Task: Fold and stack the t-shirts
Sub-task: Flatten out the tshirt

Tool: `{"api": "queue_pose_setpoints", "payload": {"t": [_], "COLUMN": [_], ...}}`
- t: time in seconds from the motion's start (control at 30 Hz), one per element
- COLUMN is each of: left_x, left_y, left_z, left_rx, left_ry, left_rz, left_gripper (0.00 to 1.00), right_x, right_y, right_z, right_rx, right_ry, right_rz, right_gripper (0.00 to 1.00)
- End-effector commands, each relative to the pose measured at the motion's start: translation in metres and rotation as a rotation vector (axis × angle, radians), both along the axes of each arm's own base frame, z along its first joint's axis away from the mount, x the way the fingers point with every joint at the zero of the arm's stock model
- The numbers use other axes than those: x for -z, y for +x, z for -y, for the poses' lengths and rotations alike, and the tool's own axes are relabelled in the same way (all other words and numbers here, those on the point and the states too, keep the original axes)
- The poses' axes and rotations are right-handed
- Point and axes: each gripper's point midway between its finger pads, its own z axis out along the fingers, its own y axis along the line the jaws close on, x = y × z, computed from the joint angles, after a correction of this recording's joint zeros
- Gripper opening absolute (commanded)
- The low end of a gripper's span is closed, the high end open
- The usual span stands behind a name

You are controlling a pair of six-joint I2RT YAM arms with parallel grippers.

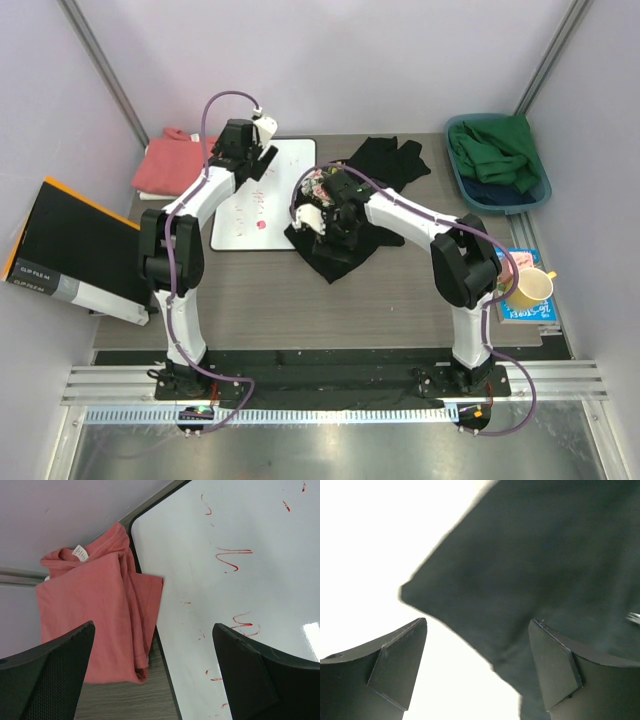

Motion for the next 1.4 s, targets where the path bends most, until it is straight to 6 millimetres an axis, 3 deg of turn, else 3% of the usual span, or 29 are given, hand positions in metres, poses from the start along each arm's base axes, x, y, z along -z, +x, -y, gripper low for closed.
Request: {"api": "queue_pose_setpoints", "payload": {"t": [0.0, 0.13, 0.37, 0.6, 0.77, 0.87, 0.9, 0.93, 1.03, 1.13, 1.2, 1.3, 1.37], "left_x": [-0.035, -0.034, -0.026, -0.026, -0.025, -0.026, -0.026, -0.027, -0.027, -0.024, -0.020, -0.016, -0.016], "left_y": [0.003, 0.003, -0.002, -0.007, -0.006, -0.006, -0.006, -0.006, -0.007, -0.012, -0.017, -0.023, -0.025], "left_z": [0.003, 0.005, 0.009, 0.011, 0.011, 0.010, 0.010, 0.009, 0.007, 0.008, 0.011, 0.015, 0.020], "left_rx": [0.007, 0.018, 0.029, 0.036, 0.036, 0.030, 0.031, 0.029, 0.028, 0.038, 0.060, 0.089, 0.123], "left_ry": [-0.019, -0.036, -0.062, -0.081, -0.084, -0.090, -0.089, -0.091, -0.089, -0.089, -0.092, -0.095, -0.097], "left_rz": [0.086, 0.083, 0.064, 0.061, 0.064, 0.067, 0.067, 0.070, 0.064, 0.043, 0.022, 0.000, -0.011], "left_gripper": [1.00, 1.00, 1.00, 1.00, 1.00, 1.00, 1.00, 1.00, 1.00, 1.00, 1.00, 1.00, 1.00], "right_x": [-0.015, -0.007, 0.005, 0.044, 0.051, 0.053, 0.051, 0.051, 0.033, -0.028, -0.078, -0.121, -0.139], "right_y": [-0.033, -0.050, -0.061, -0.035, -0.012, 0.000, 0.007, 0.011, 0.021, 0.053, 0.085, 0.118, 0.139], "right_z": [-0.006, -0.012, -0.017, -0.012, -0.008, -0.010, -0.007, -0.005, 0.010, 0.024, 0.052, 0.104, 0.153], "right_rx": [-0.095, -0.132, -0.105, 0.006, 0.095, 0.124, 0.136, 0.145, 0.128, 0.222, 0.342, 0.523, 0.671], "right_ry": [0.021, 0.014, 0.001, -0.045, -0.072, -0.076, -0.096, -0.111, -0.150, -0.090, -0.054, -0.085, -0.159], "right_rz": [-0.059, -0.097, -0.132, -0.031, 0.058, 0.102, 0.136, 0.148, 0.177, 0.284, 0.383, 0.500, 0.576], "right_gripper": [0.88, 0.88, 0.89, 0.87, 0.78, 0.45, 0.08, 0.01, 0.01, 0.01, 0.01, 0.01, 0.01]}}
